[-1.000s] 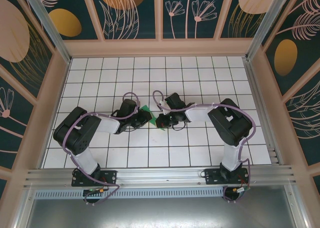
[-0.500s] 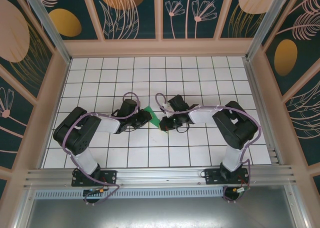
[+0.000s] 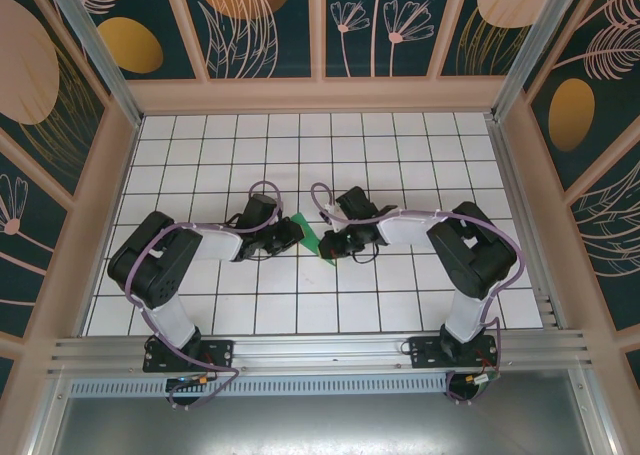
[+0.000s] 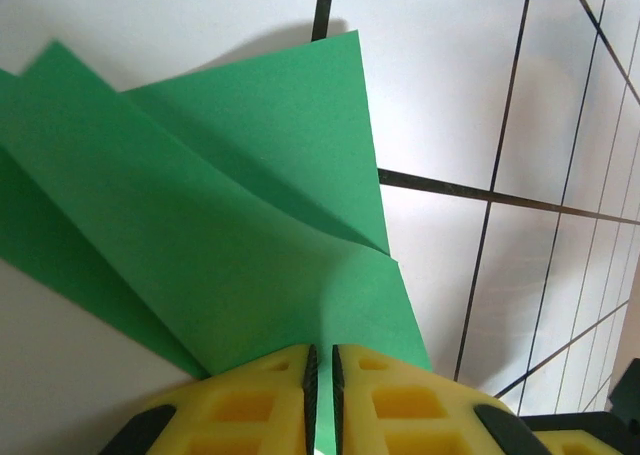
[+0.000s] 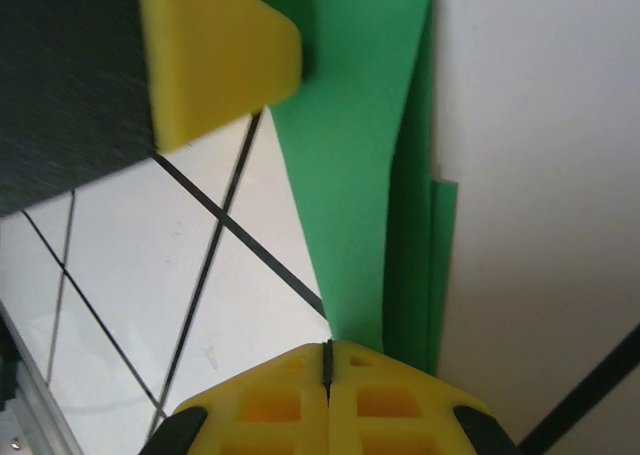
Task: Fold a paper plane with a square sheet of paper (pick it up from the middle)
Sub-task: Fold the wing for the fifth time at the center of the table.
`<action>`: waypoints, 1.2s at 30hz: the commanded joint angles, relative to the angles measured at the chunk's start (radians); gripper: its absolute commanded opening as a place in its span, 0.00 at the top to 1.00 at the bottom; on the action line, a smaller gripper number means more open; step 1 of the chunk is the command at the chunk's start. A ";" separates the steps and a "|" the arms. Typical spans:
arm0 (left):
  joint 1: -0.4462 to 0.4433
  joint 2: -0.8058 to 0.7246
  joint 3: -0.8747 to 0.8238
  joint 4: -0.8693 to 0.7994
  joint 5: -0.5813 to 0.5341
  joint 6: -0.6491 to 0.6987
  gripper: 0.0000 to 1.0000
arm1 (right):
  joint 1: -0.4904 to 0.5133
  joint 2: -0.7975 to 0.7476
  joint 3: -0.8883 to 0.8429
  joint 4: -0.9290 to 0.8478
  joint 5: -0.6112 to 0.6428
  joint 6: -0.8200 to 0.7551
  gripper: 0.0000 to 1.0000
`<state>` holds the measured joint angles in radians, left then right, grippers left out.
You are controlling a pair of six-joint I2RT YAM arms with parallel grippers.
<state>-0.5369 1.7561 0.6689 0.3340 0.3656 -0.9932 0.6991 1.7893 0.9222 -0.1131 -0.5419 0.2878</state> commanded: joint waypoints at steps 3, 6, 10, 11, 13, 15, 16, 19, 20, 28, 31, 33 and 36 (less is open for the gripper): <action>0.014 0.125 -0.019 -0.141 -0.187 0.076 0.84 | 0.000 0.044 0.064 0.013 -0.020 0.036 1.00; 0.013 0.131 -0.011 -0.154 -0.194 0.083 0.84 | 0.005 0.068 0.084 -0.009 -0.016 0.031 1.00; 0.014 0.145 -0.004 -0.174 -0.222 0.093 0.88 | 0.010 0.055 0.079 -0.068 -0.006 0.001 1.00; 0.013 0.149 -0.002 -0.180 -0.228 0.095 0.89 | 0.010 0.049 0.073 -0.080 -0.006 -0.007 1.00; 0.012 0.157 0.002 -0.195 -0.246 0.102 0.93 | 0.008 0.034 0.055 -0.110 0.003 -0.022 1.00; 0.012 0.165 0.006 -0.211 -0.265 0.107 0.98 | 0.008 0.026 0.040 -0.135 0.011 -0.036 1.00; 0.013 0.168 0.009 -0.223 -0.275 0.109 1.00 | 0.008 0.020 0.034 -0.150 0.019 -0.042 1.00; 0.013 0.176 0.016 -0.255 -0.310 0.121 1.00 | 0.008 0.003 0.025 -0.183 0.051 -0.057 1.00; 0.011 0.180 0.020 -0.265 -0.320 0.126 1.00 | 0.008 -0.001 0.024 -0.190 0.057 -0.061 1.00; 0.013 0.205 0.028 -0.302 -0.363 0.147 1.00 | 0.008 -0.003 0.000 -0.215 0.065 -0.080 1.00; 0.011 0.212 0.029 -0.300 -0.364 0.147 1.00 | 0.008 -0.008 -0.019 -0.221 0.074 -0.082 1.00; 0.013 0.213 0.031 -0.300 -0.364 0.147 1.00 | 0.008 -0.017 -0.030 -0.227 0.081 -0.080 1.00; 0.013 0.214 0.032 -0.303 -0.369 0.148 1.00 | 0.005 -0.032 -0.047 -0.234 0.087 -0.075 1.00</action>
<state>-0.5453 1.8027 0.7540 0.2390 0.3302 -0.8906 0.7021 1.7794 0.9195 -0.2272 -0.4885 0.2329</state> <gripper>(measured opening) 0.067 0.055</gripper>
